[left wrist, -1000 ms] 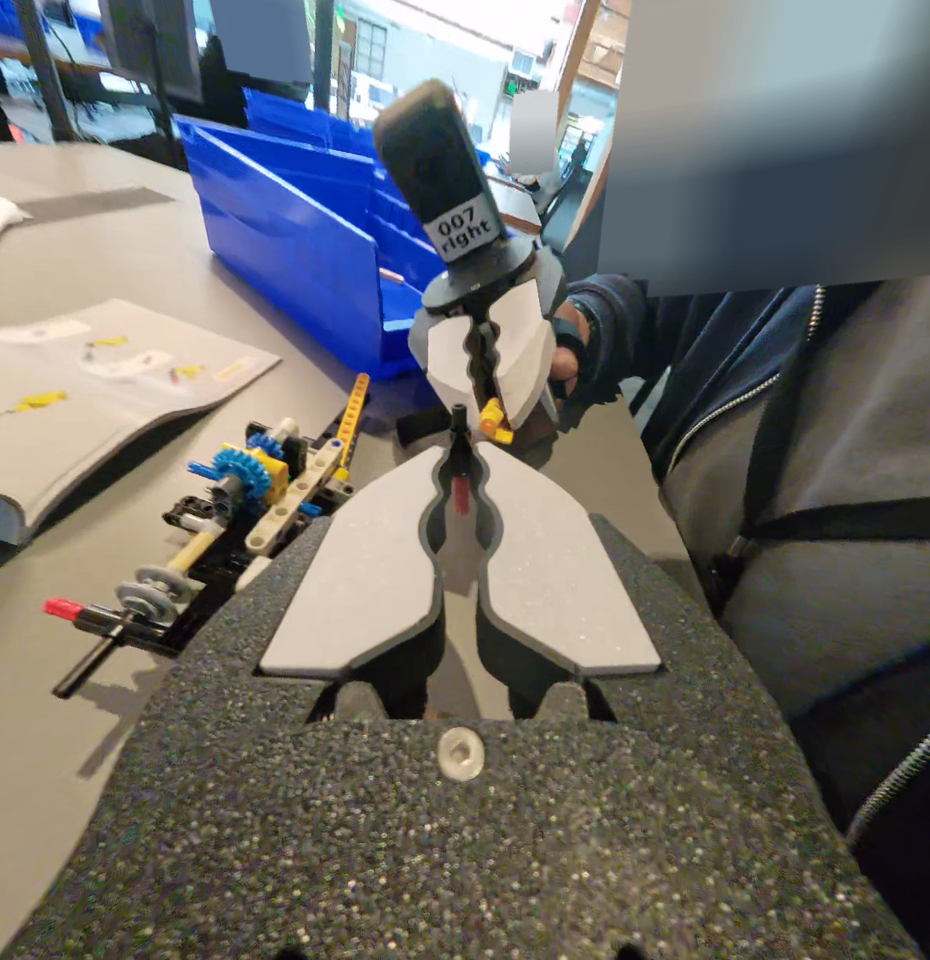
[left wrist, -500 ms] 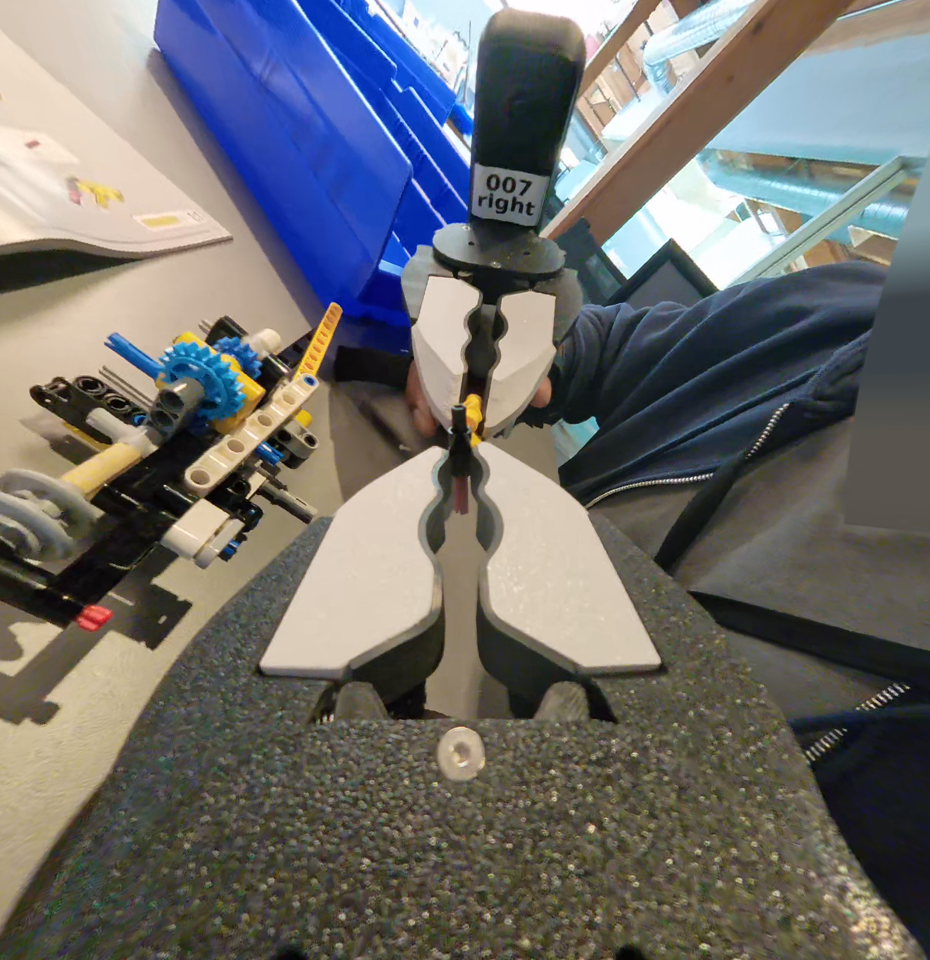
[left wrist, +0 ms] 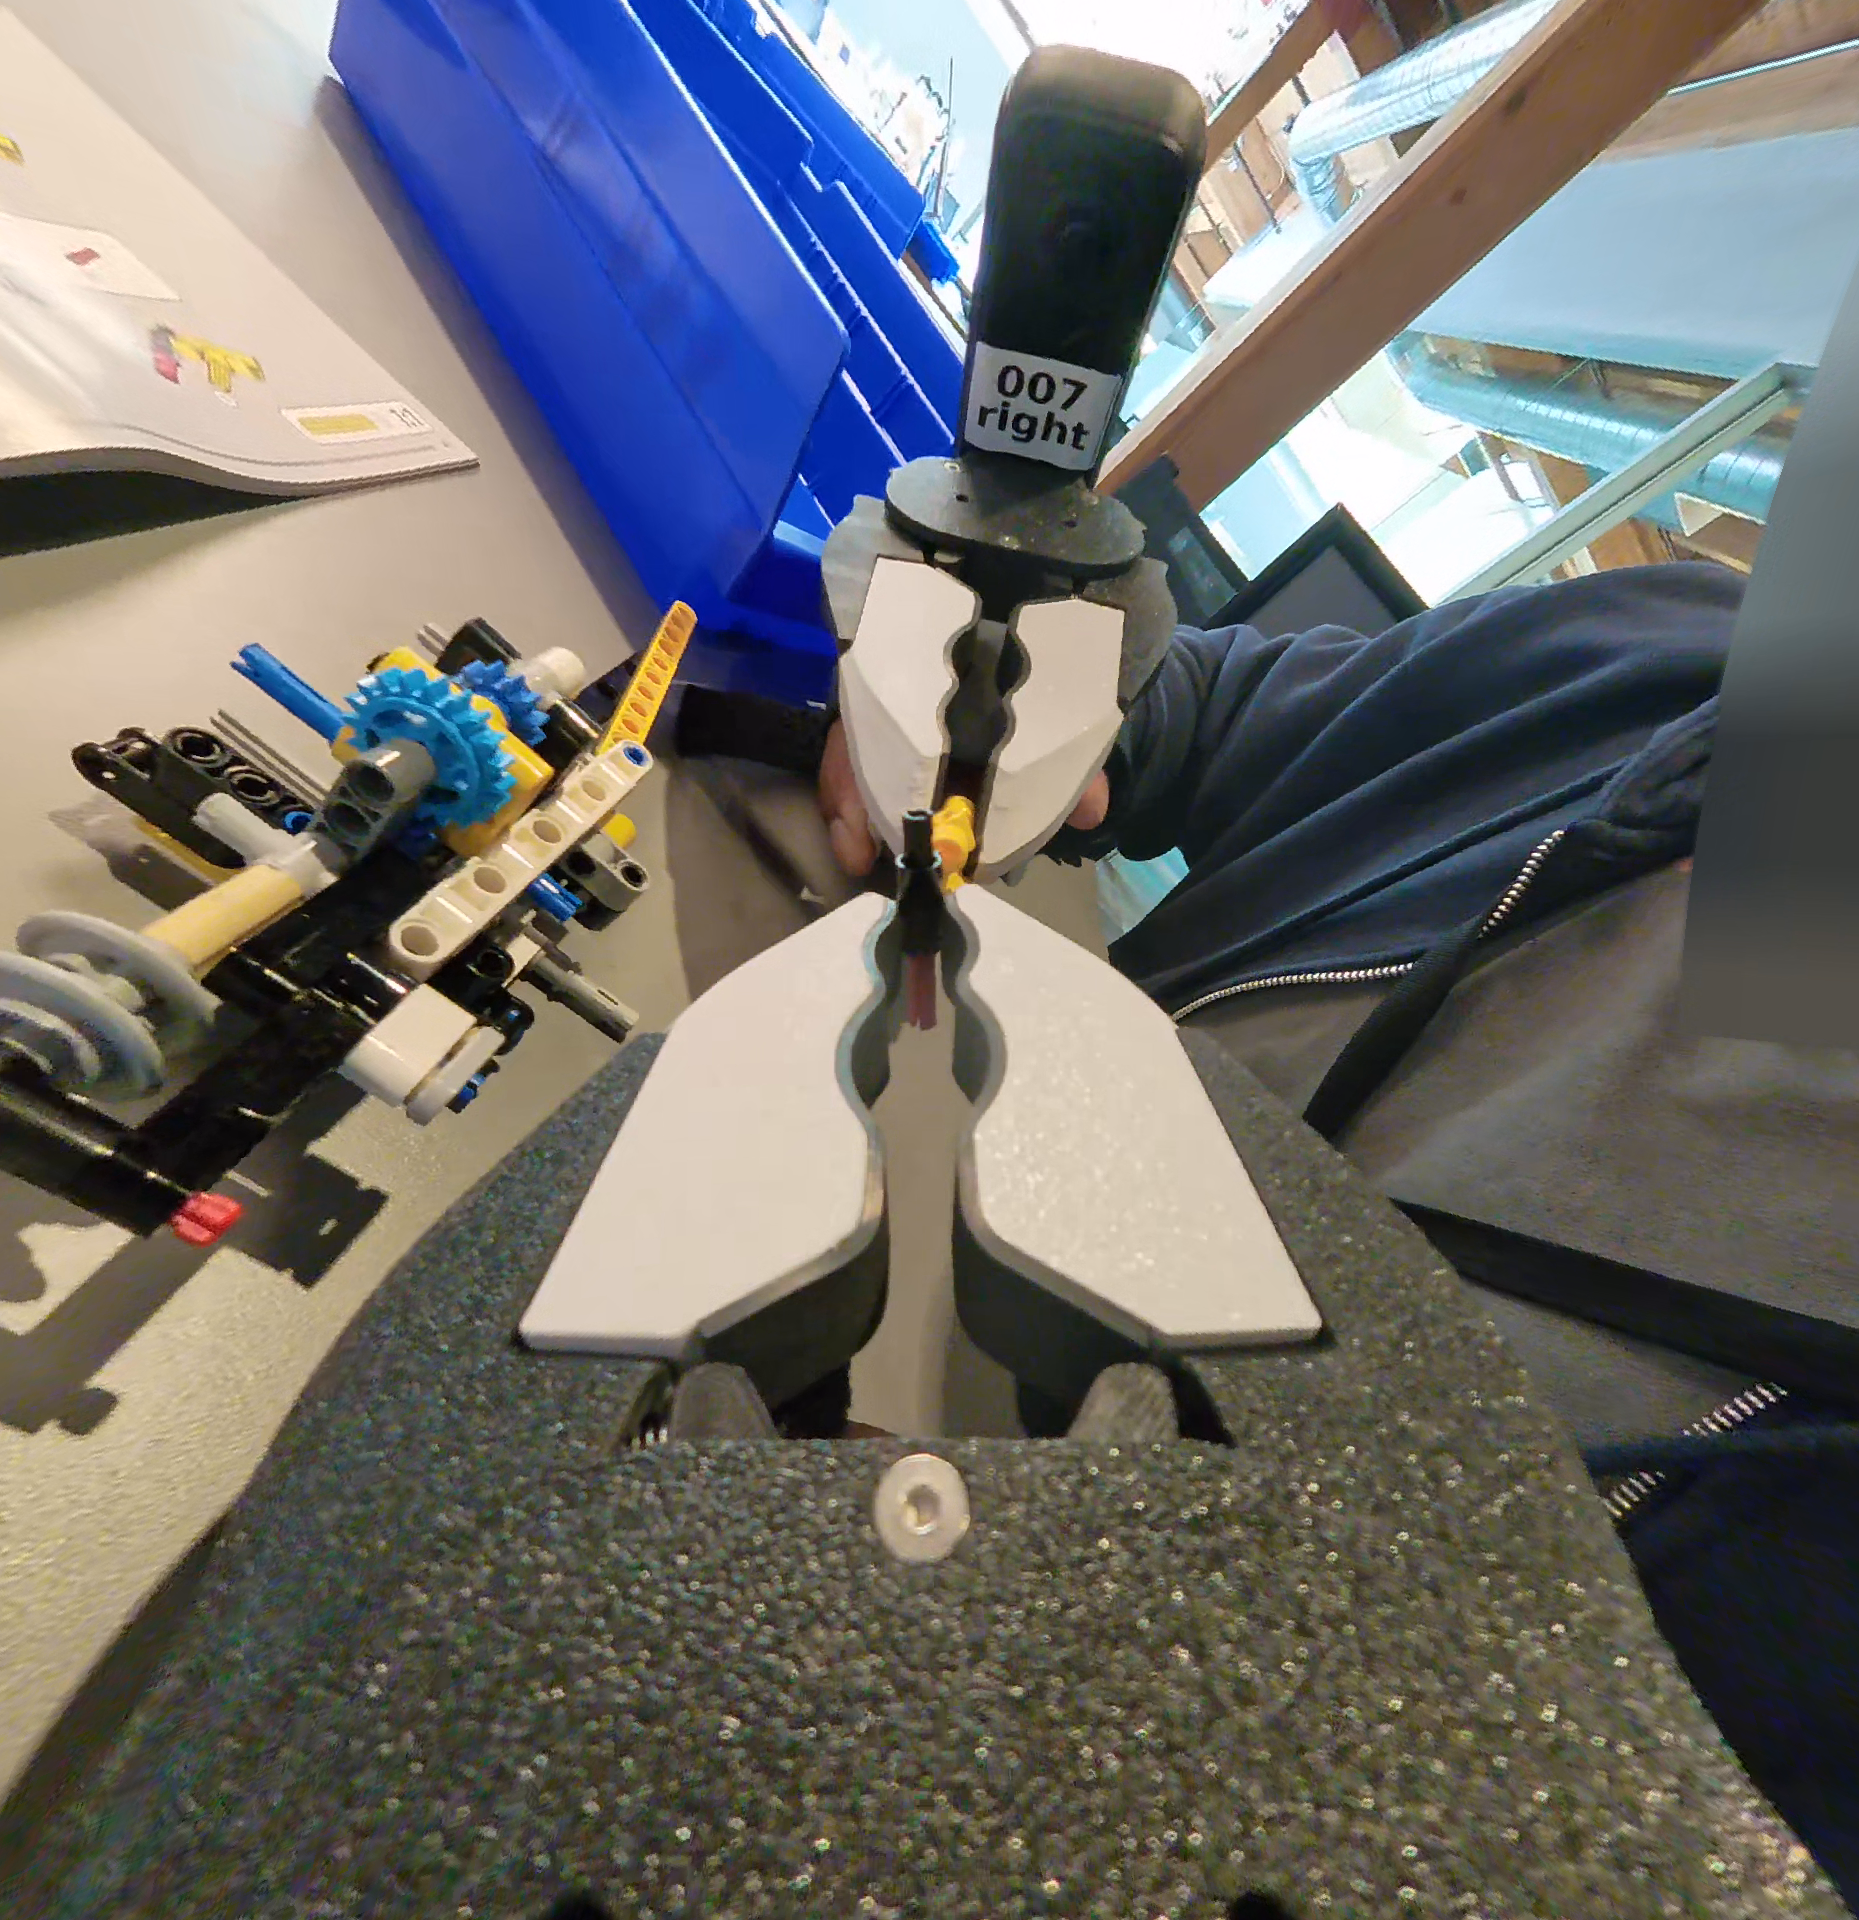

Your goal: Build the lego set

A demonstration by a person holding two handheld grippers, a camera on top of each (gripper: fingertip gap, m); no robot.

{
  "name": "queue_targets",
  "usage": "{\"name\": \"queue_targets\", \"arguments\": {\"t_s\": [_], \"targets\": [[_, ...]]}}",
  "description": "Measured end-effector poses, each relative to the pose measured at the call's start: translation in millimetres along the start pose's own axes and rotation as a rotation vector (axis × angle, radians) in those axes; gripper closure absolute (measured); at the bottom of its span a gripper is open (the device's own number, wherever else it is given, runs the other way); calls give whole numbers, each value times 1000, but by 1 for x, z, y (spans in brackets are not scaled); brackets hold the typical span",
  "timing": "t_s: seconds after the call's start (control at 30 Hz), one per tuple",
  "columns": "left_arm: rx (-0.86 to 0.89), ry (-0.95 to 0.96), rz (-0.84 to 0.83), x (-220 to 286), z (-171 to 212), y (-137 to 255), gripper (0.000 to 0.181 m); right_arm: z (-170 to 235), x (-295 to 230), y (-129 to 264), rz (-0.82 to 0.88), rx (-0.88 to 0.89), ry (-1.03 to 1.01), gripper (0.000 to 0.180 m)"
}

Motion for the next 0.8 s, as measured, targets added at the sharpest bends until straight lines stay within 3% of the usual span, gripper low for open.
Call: {"name": "queue_targets", "arguments": {"t_s": [0.8], "targets": [[7,21,-12,-3,-1,0,174,-2,5,2,-12,13,-66,172]]}}
Point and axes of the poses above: each gripper's, where its closed fingertips meet, y back along the fingers, z out of its underside, x = y × z across the jaws, the point moved 1 cm from there along y, back along the fingers, and after that the axes turned 9 degrees about y, right-handed, at the moved point
